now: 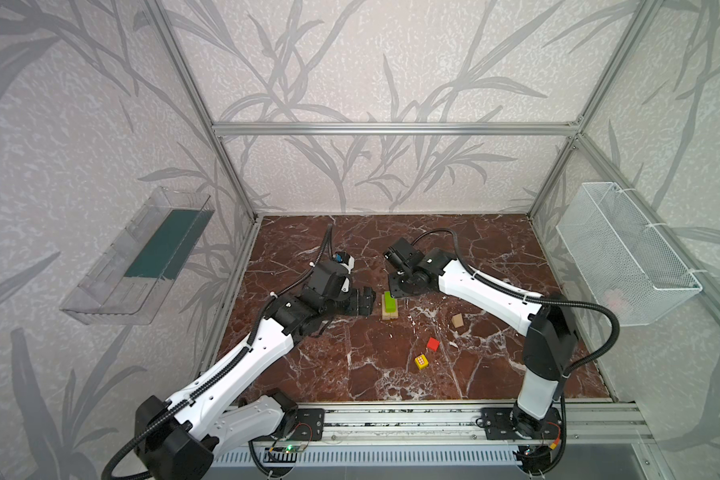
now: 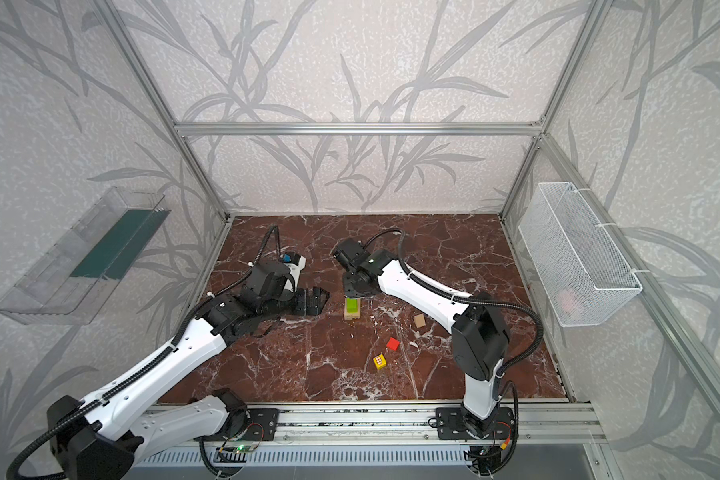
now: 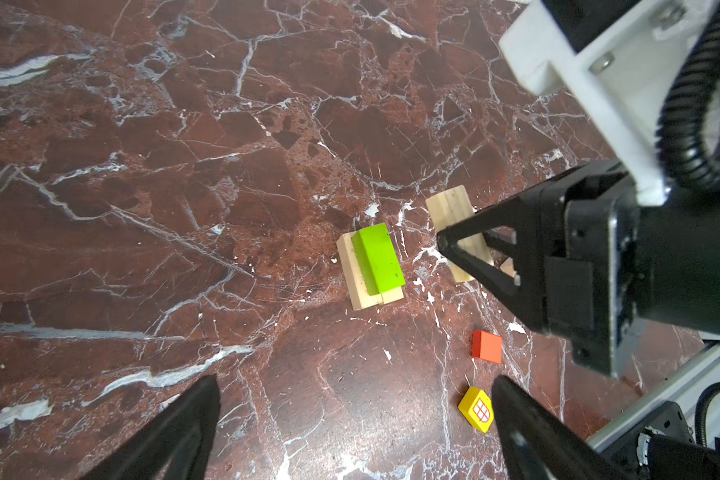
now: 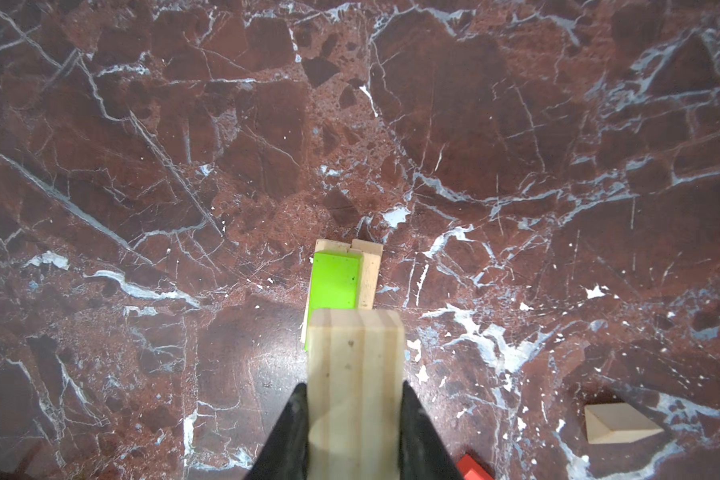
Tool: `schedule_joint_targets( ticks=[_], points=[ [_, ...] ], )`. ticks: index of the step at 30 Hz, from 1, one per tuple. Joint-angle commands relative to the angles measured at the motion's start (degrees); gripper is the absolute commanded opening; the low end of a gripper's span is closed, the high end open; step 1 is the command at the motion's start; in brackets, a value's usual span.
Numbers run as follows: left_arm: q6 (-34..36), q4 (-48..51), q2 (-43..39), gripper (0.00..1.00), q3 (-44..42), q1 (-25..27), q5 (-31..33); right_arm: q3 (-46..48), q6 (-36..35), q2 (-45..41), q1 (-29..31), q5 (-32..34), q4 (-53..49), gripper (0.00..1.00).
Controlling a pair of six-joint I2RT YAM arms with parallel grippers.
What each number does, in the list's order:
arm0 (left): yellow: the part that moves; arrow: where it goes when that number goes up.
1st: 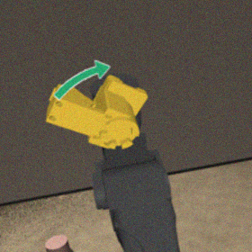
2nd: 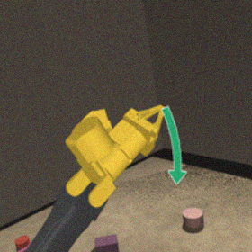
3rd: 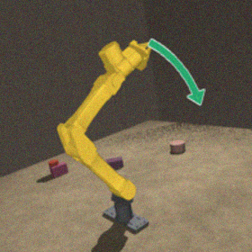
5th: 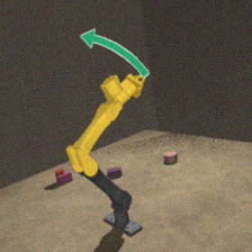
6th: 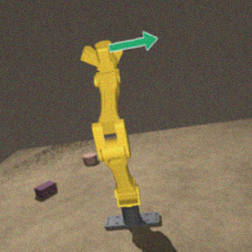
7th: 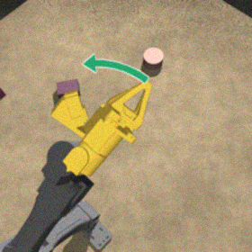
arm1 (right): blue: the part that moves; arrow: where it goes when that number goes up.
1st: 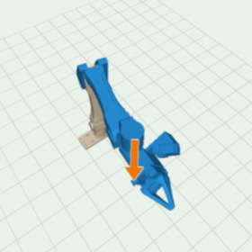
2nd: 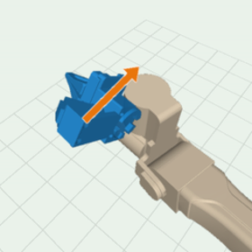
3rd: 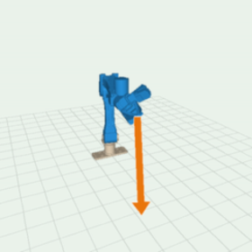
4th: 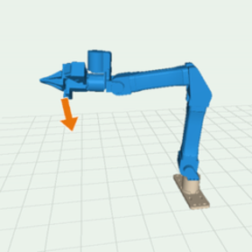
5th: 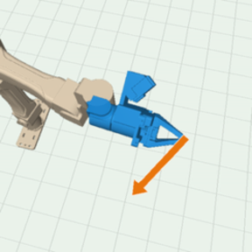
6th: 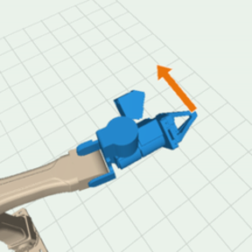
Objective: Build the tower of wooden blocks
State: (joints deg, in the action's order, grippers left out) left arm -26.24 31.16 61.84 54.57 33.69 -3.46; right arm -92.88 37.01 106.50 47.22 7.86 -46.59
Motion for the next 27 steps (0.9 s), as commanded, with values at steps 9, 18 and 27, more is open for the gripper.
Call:
schedule_joint_targets(
  ticks=[9, 18, 27],
  points=[
    [-1.4, -1.1, -1.4, 1.00, -1.2, -2.3, 1.4, -8.4, 5.0, 9.3, 2.4, 3.1, -5.0, 0.23],
    [-1.9, -1.2, -2.4, 0.99, -1.7, -3.2, 2.3, -8.9, 5.8, 11.6, 3.1, 4.1, -4.3, 0.23],
    [-2.2, -1.1, -2.6, 1.00, -1.7, -3.6, 2.4, -9.4, 6.3, 13.5, 3.3, 5.7, -4.5, 0.23]
  ],
)
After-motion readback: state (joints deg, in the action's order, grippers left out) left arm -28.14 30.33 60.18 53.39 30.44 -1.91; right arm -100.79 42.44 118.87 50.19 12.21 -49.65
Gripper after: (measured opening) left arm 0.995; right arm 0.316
